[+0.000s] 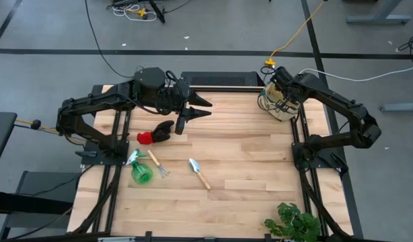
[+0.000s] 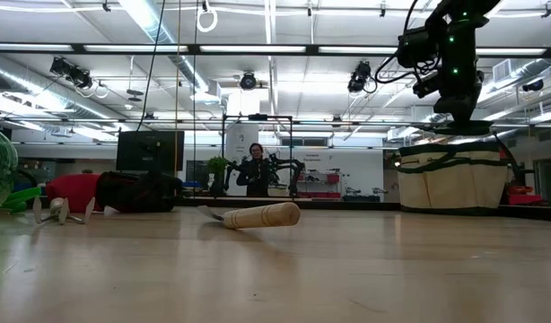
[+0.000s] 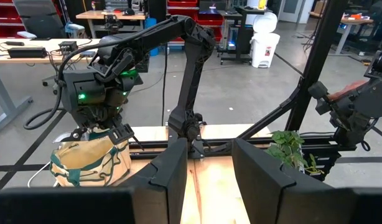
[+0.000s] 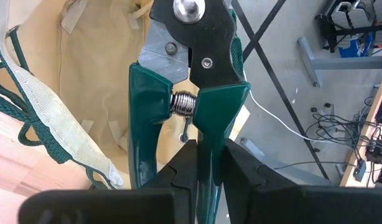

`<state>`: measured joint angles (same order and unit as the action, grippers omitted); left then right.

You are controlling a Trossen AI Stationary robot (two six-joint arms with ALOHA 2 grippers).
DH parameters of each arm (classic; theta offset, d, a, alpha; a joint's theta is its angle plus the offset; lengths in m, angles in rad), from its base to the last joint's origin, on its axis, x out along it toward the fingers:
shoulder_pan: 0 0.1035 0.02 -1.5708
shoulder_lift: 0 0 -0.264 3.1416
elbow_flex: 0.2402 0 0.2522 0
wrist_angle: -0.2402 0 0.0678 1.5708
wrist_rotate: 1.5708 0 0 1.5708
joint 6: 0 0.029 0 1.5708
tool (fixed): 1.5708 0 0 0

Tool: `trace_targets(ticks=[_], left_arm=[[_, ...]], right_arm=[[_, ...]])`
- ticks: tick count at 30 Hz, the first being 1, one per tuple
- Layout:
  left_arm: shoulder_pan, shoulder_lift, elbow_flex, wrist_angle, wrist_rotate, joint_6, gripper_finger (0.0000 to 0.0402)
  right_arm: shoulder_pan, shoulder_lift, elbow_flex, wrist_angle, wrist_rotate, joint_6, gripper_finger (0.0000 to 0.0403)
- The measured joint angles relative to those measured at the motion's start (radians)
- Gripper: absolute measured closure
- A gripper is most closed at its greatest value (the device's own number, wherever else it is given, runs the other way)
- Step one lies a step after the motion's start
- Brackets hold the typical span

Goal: Pick & Place Garden tools in Gardening bag
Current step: Put the shear scissor into the gardening bag

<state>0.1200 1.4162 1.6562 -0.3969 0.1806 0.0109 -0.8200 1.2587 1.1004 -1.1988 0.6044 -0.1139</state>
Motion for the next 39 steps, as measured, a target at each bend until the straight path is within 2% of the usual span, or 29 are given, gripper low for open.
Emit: trace_targets(ticks=[39], left_arm=[[0.0,0.0,0.0,0.0,0.0,0.001,0.0268]], right_arm=[[0.0,0.0,0.0,-0.016,-0.011,-0.026,0.035]])
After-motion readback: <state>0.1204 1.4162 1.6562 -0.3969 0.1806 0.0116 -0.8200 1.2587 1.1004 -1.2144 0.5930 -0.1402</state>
